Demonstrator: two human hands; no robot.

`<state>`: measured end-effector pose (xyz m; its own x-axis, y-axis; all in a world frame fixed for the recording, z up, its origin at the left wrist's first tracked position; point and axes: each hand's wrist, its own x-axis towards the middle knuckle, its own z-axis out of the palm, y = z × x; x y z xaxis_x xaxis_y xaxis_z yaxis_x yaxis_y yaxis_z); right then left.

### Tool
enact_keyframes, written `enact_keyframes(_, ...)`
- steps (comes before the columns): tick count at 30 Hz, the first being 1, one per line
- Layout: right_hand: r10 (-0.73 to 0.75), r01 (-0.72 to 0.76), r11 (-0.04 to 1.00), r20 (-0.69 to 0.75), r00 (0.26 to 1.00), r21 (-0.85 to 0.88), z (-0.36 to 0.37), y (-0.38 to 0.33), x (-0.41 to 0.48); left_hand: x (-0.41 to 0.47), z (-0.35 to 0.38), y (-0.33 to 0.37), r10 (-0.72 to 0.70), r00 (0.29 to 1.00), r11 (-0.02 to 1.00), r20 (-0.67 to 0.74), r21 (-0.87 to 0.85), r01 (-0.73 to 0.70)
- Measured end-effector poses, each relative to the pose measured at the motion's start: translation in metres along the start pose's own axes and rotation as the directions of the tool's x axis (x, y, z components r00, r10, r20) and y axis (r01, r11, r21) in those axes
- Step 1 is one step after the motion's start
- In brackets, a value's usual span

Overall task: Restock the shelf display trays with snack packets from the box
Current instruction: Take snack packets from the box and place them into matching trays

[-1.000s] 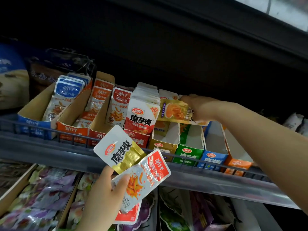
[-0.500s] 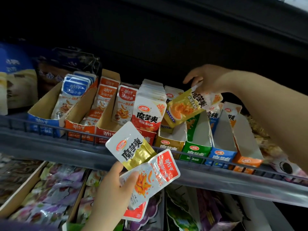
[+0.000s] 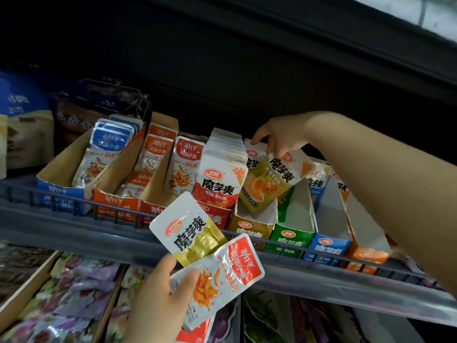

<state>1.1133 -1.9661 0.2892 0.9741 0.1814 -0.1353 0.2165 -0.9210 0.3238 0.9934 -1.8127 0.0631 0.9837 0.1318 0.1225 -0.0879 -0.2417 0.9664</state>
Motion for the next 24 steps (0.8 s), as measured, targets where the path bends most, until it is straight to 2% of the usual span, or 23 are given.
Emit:
enact_keyframes(3, -0.003, 0.014, 0.990, -0.081, 0.997, 0.142, 0.018, 0.000, 0.008, 0.001, -0.001, 0.000, 0.004, 1.000, 1.000, 0.000, 0.009, -0.004)
enact_keyframes(8, 0.079, -0.005, 0.917, -0.171, 0.982, 0.399, 0.052, 0.007, 0.014, 0.001, -0.002, -0.003, 0.016, 1.000, 0.999, 0.007, 0.043, -0.017)
enact_keyframes(14, 0.261, -0.080, 0.721, -0.164, 0.951, 0.688, 0.069, 0.025, 0.005, 0.004, 0.000, -0.005, -0.015, 1.000, 0.998, 0.023, 0.063, 0.013)
enact_keyframes(17, 0.313, -0.072, 0.660, -0.187, 0.931, 0.748, 0.072, 0.028, 0.005, 0.003, 0.002, -0.006, -0.009, 1.000, 0.999, 0.027, 0.051, 0.007)
enact_keyframes(21, 0.313, 0.005, 0.719, -0.330, 0.891, 0.695, 0.069, 0.022, 0.011, 0.003, 0.003, -0.006, 0.003, 1.000, 0.999, 0.029, 0.046, -0.004)
enact_keyframes(24, 0.290, 0.084, 0.707, -0.397, 0.871, 0.702, 0.064, 0.018, 0.022, 0.003, 0.002, -0.005, -0.009, 1.000, 0.999, 0.028, 0.041, 0.008)
